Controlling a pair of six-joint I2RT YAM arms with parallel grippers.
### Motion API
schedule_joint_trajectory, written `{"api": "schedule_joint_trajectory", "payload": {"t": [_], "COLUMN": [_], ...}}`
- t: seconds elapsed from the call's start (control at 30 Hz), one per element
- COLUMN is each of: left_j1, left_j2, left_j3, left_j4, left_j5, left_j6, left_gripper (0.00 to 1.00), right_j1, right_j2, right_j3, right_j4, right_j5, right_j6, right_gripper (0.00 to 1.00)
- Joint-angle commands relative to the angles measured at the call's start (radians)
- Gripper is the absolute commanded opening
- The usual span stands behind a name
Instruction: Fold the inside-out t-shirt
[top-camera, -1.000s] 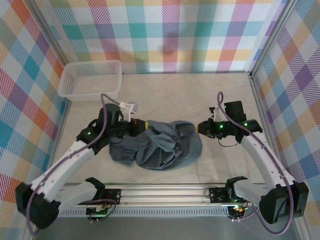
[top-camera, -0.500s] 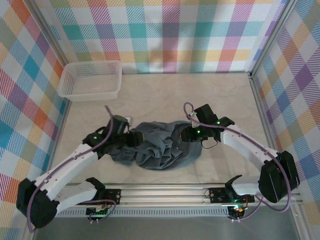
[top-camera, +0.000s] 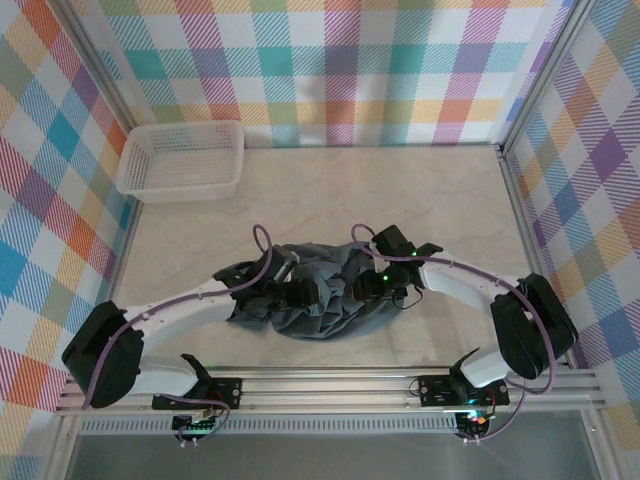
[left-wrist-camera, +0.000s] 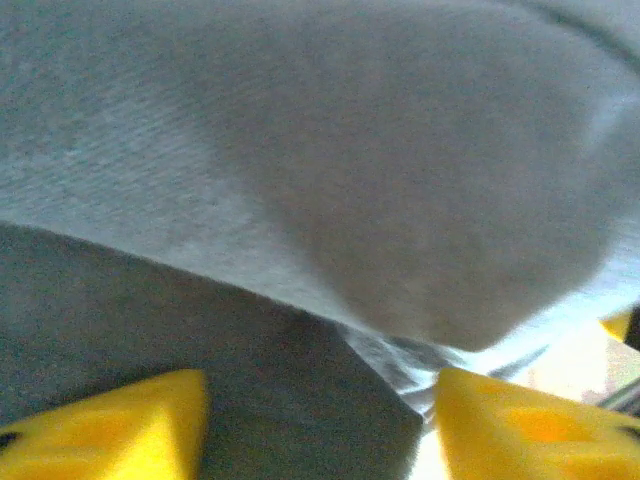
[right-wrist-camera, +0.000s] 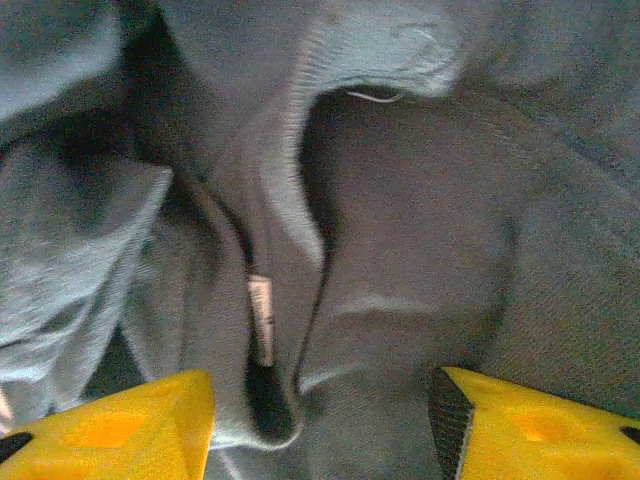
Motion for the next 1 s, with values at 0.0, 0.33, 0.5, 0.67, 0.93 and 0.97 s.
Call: {"api": "schedule_joint_trajectory", "payload": {"t": [0.0, 0.33, 0.5, 0.67, 0.93, 0.97], "left_j1": [-0.001, 0.168, 0.167, 0.037, -0.117, -0.117], "left_j2": [0.025, -0.158, -0.117, -0.04, 0.176, 0.19], "left_j3": [0.039, 0.005, -0.019, 0.025, 0.179, 0.18], "left_j4": [-0.07, -0.125, -0.012, 0.084, -0.04, -0.032], "left_j5": [-0.05, 0.081, 0.262, 0.283, 0.093, 0.084], "left_j6": [0.021, 0.097, 0.121, 0.127, 0.247, 0.244], "left_gripper": [0.23, 0.0, 0.15, 0.52, 0.63, 0.62], "right_j1": [0.001, -0.238, -0.233, -0.062, 0.036, 0.038], "right_j2": [0.043, -0.003, -0.067, -0.215, -0.193, -0.176], "right_j3": [-0.006, -0.103, -0.075, -0.042, -0.032, -0.024], "right_j4": [-0.016, -0.053, -0.033, 0.058, 0.232, 0.233], "right_j5": [0.101, 0.212, 0.12, 0.062, -0.021, -0.019], "right_j6": [0.049, 0.08, 0.015, -0.073, 0.033, 0.033], "right_gripper": [0.59, 0.56, 0.57, 0.59, 0.62, 0.62]}}
